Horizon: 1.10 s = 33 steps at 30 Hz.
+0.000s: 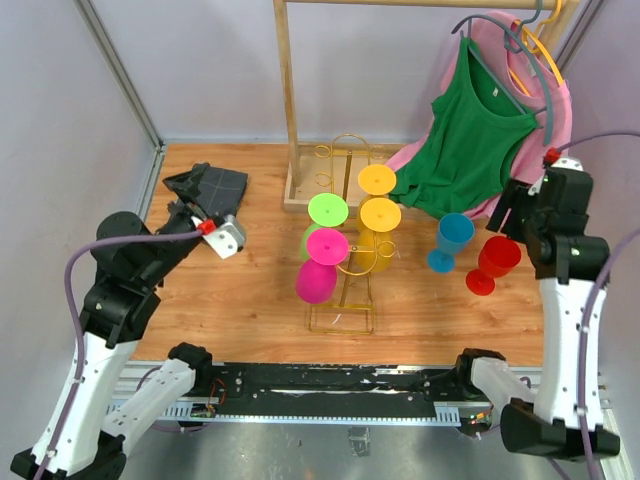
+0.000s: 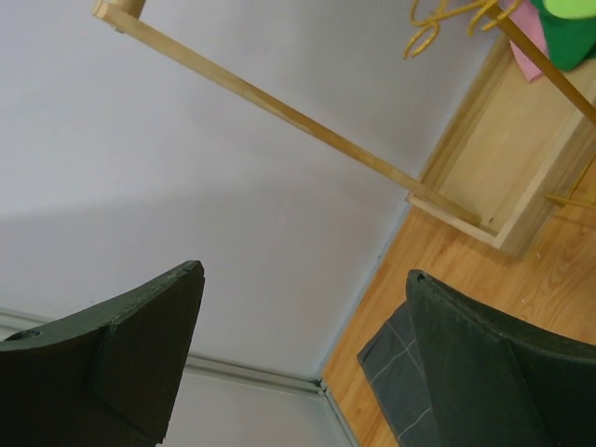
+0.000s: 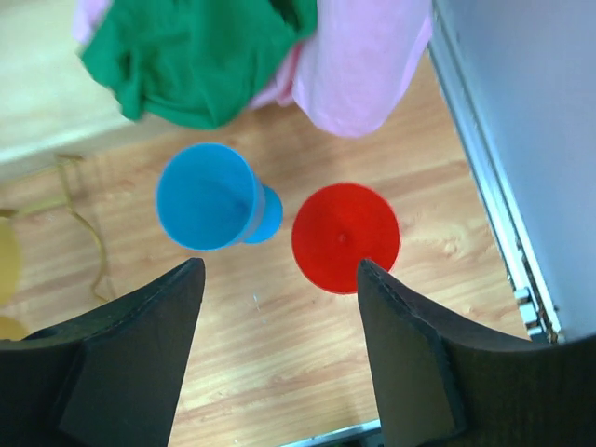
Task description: Take the wine glass off the wine glass rack
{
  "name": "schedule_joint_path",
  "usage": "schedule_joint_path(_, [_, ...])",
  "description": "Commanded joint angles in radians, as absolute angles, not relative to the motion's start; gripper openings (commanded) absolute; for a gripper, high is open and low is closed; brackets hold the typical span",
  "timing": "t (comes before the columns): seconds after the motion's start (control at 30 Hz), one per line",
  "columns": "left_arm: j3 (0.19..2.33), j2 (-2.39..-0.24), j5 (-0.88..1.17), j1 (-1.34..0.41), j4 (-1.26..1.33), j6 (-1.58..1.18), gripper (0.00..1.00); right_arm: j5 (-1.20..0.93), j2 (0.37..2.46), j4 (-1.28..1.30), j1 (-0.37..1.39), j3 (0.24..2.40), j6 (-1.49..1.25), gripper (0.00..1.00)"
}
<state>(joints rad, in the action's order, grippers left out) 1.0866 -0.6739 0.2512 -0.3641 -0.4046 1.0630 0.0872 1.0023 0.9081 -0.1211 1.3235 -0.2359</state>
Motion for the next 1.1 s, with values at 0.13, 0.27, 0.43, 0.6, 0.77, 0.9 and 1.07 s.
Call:
schedule_joint_path(0.13, [1.429,-0.915,0.153,-0.368,-0.452,0.527,0.95,-0.153,0.839,0.976,-0.137,1.598,-0.224,0.75])
schedule_joint_path(0.27, [1.597,-1.066,0.278,-0.368,-0.533,0.227,0.95,-0.44,0.814,0.763,-0.137,1.6,-0.33,0.85])
schedule_joint_path(0.43, [1.644,-1.158,0.458,-0.367,-0.559,-0.109,0.95,-0.641,0.814,0.492,-0.137,1.509,-0.514,0.99])
schedule_joint_path(0.6, [1.455,-1.12,0.636,-0.338,-0.449,-0.417,0.89,-0.692,0.84,0.428,-0.115,1.443,-0.61,0.99])
schedule_joint_path(0.77, [1.381,-1.106,0.698,-0.307,-0.404,-0.587,0.78,-0.506,0.949,0.677,0.08,1.55,-0.454,0.99])
schedule_joint_path(0.9, [1.38,-1.106,0.728,-0.302,-0.409,-0.667,0.73,-0.312,1.035,0.79,0.277,1.604,-0.393,0.99])
schedule_joint_path(1.07, [1.387,-1.096,0.744,-0.281,-0.441,-0.735,0.52,-0.221,1.062,0.78,0.354,1.594,-0.397,0.98])
